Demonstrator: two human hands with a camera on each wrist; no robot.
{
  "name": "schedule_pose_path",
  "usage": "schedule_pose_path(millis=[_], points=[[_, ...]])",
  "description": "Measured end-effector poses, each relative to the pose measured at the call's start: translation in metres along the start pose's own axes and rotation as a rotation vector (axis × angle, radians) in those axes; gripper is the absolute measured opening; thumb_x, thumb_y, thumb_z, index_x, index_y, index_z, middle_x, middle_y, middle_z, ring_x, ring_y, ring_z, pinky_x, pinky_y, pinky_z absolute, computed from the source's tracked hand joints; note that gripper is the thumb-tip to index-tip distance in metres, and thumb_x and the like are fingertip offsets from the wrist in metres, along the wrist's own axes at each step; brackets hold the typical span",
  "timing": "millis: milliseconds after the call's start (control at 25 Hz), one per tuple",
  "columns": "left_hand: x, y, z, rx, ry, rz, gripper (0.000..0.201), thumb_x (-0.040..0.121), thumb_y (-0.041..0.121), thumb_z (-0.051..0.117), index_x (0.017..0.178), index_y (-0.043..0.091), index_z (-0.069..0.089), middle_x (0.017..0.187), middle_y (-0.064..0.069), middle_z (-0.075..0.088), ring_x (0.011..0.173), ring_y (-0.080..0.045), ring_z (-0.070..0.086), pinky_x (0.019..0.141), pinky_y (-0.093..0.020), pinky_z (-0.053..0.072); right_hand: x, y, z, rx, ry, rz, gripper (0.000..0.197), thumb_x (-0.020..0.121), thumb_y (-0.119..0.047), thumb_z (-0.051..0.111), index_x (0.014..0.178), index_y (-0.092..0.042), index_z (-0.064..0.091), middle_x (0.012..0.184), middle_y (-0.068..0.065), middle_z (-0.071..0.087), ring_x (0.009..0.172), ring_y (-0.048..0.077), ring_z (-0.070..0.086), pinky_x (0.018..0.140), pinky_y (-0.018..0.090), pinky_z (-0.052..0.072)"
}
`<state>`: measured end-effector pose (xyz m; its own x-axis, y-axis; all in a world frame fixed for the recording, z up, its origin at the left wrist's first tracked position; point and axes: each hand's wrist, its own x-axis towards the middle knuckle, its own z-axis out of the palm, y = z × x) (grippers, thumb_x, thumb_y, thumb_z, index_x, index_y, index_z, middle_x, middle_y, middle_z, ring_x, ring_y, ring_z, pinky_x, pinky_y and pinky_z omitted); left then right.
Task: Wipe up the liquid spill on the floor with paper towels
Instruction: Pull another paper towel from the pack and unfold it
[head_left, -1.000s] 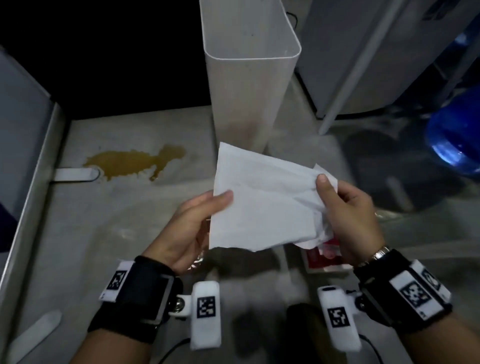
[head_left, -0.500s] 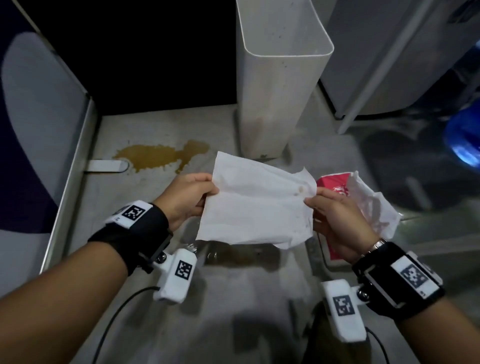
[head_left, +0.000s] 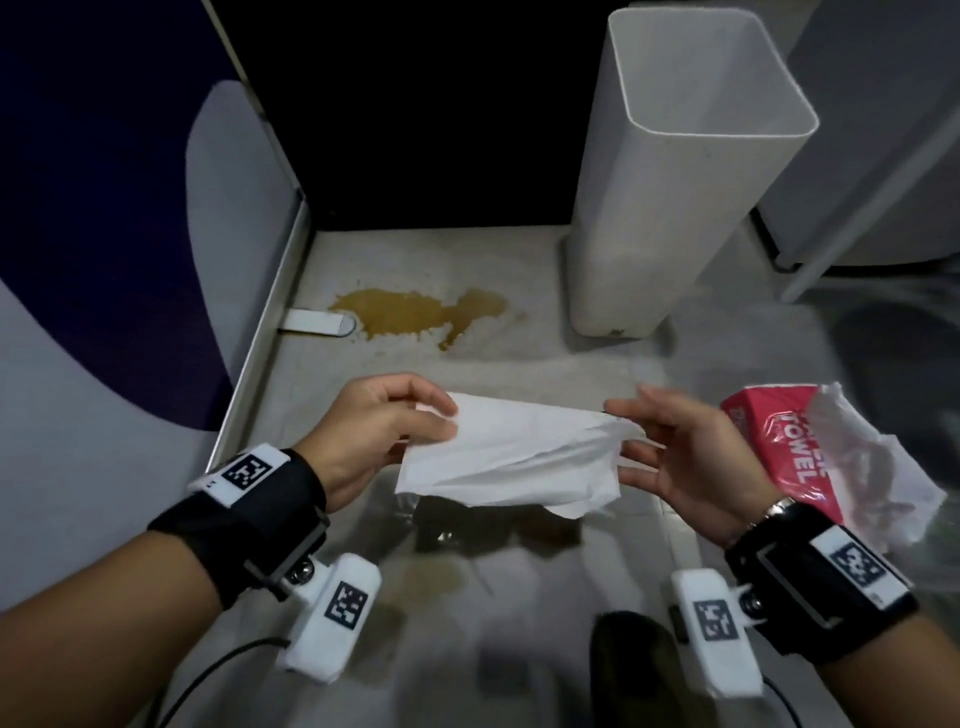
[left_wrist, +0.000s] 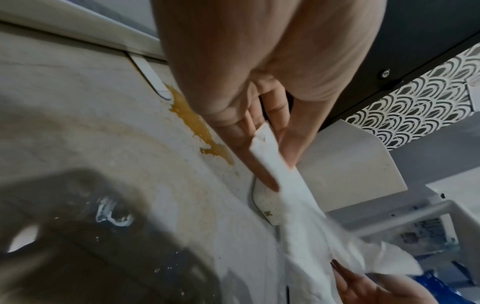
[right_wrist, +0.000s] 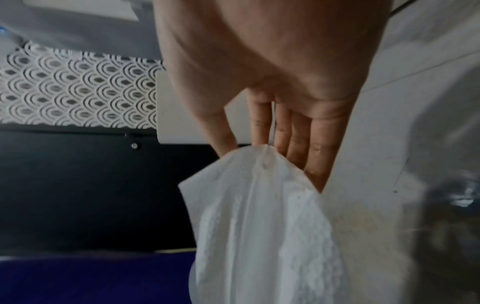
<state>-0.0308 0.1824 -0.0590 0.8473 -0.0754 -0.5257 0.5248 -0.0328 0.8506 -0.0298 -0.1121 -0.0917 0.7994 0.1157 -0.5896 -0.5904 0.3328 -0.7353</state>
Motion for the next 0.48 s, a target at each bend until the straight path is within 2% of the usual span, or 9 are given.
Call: schedule_pose_path(millis=[40, 120, 160, 200, 280, 360, 400, 480], points=[[0.0, -0.002, -0.004, 0.027, 0.019, 0.002, 0.037, 0.074, -0.014, 0.069, 0.102, 0.01, 0.072, 0.084, -0.005, 0.073, 0.076, -0.022, 0.066, 0.06, -0.023, 0.056, 0.006, 0.003, 0.005, -0.076, 0.001, -0.01, 0.017, 0.087, -0.007, 0.063, 0.101, -0.008, 0.072, 0.098, 0.01, 0.072, 0.079, 0.023, 0.068, 0.071, 0.036, 0.057], [-0.003, -0.006, -0.015, 0.053, -0.004, -0.053, 0.067, 0.07, -0.021, 0.066, 0.118, 0.026, 0.068, 0.1, -0.007, 0.075, 0.088, -0.027, 0.07, 0.072, -0.033, 0.057, 0.016, 0.009, 0.018, -0.221, 0.011, -0.048, 0.039, 0.08, 0.013, 0.062, 0.111, -0.01, 0.069, 0.103, 0.013, 0.074, 0.086, 0.024, 0.069, 0.073, 0.034, 0.057], [-0.005, -0.007, -0.021, 0.077, -0.055, -0.097, 0.071, 0.07, -0.02, 0.066, 0.121, 0.03, 0.065, 0.107, -0.009, 0.074, 0.094, -0.028, 0.069, 0.077, -0.037, 0.055, 0.019, 0.01, 0.024, -0.274, 0.003, -0.067, 0.046, 0.078, 0.018, 0.061, 0.114, -0.011, 0.068, 0.1, 0.013, 0.075, 0.086, 0.025, 0.069, 0.071, 0.032, 0.056], [-0.009, -0.008, -0.025, 0.101, -0.132, -0.16, 0.068, 0.069, -0.014, 0.067, 0.121, 0.031, 0.065, 0.111, -0.011, 0.072, 0.097, -0.029, 0.068, 0.078, -0.037, 0.052, 0.022, 0.01, 0.03, -0.325, -0.024, -0.087, 0.051, 0.077, 0.021, 0.06, 0.115, -0.012, 0.067, 0.098, 0.013, 0.075, 0.085, 0.026, 0.068, 0.07, 0.032, 0.056], [-0.016, -0.009, -0.025, 0.154, -0.282, -0.285, 0.052, 0.07, 0.009, 0.073, 0.119, 0.026, 0.067, 0.113, -0.015, 0.07, 0.096, -0.027, 0.066, 0.076, -0.034, 0.047, 0.026, 0.009, 0.037, -0.428, -0.11, -0.125, 0.056, 0.076, 0.022, 0.062, 0.117, -0.016, 0.066, 0.097, 0.014, 0.075, 0.083, 0.024, 0.065, 0.073, 0.035, 0.052], [-0.021, -0.014, -0.015, 0.214, -0.351, -0.343, 0.043, 0.073, 0.028, 0.075, 0.114, 0.019, 0.07, 0.111, -0.012, 0.072, 0.095, -0.024, 0.068, 0.076, -0.03, 0.05, 0.026, 0.007, 0.047, -0.508, -0.217, -0.138, 0.058, 0.076, 0.022, 0.063, 0.118, -0.018, 0.065, 0.097, 0.014, 0.075, 0.077, 0.018, 0.064, 0.072, 0.033, 0.05], [-0.022, -0.018, -0.009, 0.258, -0.361, -0.347, 0.04, 0.076, 0.031, 0.076, 0.112, 0.016, 0.07, 0.11, -0.01, 0.073, 0.095, -0.024, 0.069, 0.078, -0.03, 0.053, 0.026, 0.006, 0.05, -0.522, -0.252, -0.14, 0.058, 0.077, 0.022, 0.063, 0.119, -0.018, 0.065, 0.097, 0.014, 0.075, 0.073, 0.014, 0.063, 0.071, 0.031, 0.05], [-0.021, -0.025, 0.002, 0.329, -0.321, -0.307, 0.027, 0.084, 0.022, 0.074, 0.108, 0.01, 0.073, 0.106, -0.014, 0.074, 0.089, -0.025, 0.071, 0.077, -0.031, 0.055, 0.03, 0.008, 0.055, -0.492, -0.255, -0.166, 0.055, 0.078, 0.017, 0.066, 0.119, -0.02, 0.065, 0.101, 0.012, 0.075, 0.076, 0.013, 0.065, 0.072, 0.03, 0.05]])
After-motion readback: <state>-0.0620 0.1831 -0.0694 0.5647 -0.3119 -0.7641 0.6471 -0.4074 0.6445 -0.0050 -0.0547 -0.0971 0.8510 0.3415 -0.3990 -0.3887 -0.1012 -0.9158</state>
